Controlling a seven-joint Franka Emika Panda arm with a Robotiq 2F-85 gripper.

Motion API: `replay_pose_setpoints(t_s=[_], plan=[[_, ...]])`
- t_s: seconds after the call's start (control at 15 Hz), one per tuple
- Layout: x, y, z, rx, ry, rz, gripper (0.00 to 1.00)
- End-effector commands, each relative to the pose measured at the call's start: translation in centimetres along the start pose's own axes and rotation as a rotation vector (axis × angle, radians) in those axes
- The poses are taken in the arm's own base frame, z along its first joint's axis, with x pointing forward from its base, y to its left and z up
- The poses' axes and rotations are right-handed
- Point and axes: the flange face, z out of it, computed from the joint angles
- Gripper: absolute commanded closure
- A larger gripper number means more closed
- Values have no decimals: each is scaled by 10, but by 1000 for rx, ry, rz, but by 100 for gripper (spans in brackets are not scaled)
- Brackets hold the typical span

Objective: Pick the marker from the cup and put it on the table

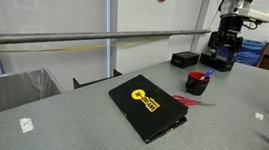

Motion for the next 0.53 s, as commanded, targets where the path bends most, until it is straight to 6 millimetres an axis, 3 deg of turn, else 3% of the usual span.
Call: replay_pose_setpoints(t_s=[0.0, 0.47], plan=[[12, 2, 16, -14, 24, 30, 0], [30, 7, 40, -6, 60, 65, 0]])
